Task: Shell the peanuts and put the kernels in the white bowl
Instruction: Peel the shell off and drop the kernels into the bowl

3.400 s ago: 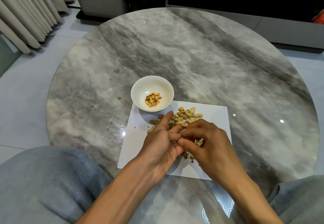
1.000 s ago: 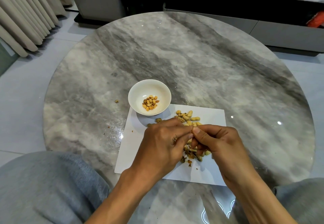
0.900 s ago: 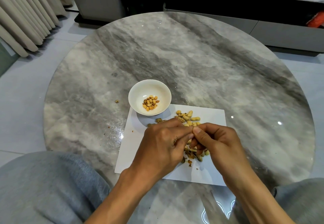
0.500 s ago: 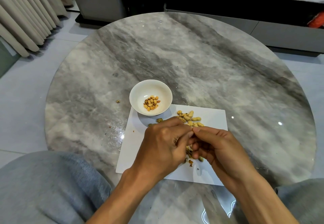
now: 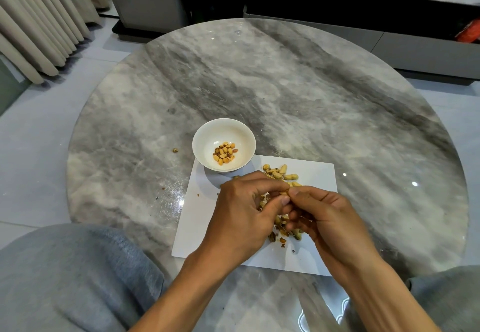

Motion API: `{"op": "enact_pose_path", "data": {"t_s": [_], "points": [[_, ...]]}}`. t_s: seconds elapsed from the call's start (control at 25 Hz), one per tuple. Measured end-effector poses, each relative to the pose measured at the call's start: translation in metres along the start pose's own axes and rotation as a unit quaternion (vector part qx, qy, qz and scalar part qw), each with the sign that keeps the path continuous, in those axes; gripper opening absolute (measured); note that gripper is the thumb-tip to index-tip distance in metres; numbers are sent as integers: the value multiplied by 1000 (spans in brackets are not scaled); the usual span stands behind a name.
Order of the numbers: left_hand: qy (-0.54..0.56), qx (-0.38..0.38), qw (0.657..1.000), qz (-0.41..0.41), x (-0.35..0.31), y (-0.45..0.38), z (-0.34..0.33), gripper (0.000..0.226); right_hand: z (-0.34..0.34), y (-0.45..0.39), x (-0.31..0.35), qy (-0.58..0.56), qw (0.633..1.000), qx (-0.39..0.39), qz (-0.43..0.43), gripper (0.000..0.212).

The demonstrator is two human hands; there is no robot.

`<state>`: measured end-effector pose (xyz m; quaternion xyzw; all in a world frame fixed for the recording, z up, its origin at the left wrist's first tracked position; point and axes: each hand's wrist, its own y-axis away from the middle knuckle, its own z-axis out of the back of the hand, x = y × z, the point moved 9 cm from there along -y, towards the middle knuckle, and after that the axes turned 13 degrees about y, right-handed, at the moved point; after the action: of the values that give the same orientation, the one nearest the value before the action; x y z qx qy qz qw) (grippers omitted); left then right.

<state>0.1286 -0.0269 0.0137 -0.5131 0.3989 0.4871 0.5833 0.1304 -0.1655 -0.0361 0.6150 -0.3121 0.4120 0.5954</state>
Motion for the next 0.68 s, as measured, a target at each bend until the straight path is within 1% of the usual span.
{"op": "enact_pose_path", "data": {"t_s": [0.12,0.2,0.24,0.32,0.44,0.56,0.64,0.68], "points": [[-11,-5,1000,-7,-1,0,1,20,2,1,6,40,999,-25,28,26],[-14,-14,1000,1,-3,0,2,18,0,2,6,25,999,-21,17,26],[-3,-21,1000,20,-1,1,3,15,-1,2,4,13,1000,-17,5,26],[43,-25,995,87,10,1,2,10,-4,1,-1,-17,1000,-2,-24,25],[100,-32,979,172,26,4,2,5,-11,0,-12,-75,994,22,-73,22],[146,-37,962,229,37,8,2,13,-19,1,-22,-115,987,36,-109,23],[189,-37,940,282,43,12,-2,18,-25,2,-26,-134,983,37,-123,25],[224,-43,921,317,47,15,-5,20,-26,3,-27,-138,982,36,-127,25]]}}
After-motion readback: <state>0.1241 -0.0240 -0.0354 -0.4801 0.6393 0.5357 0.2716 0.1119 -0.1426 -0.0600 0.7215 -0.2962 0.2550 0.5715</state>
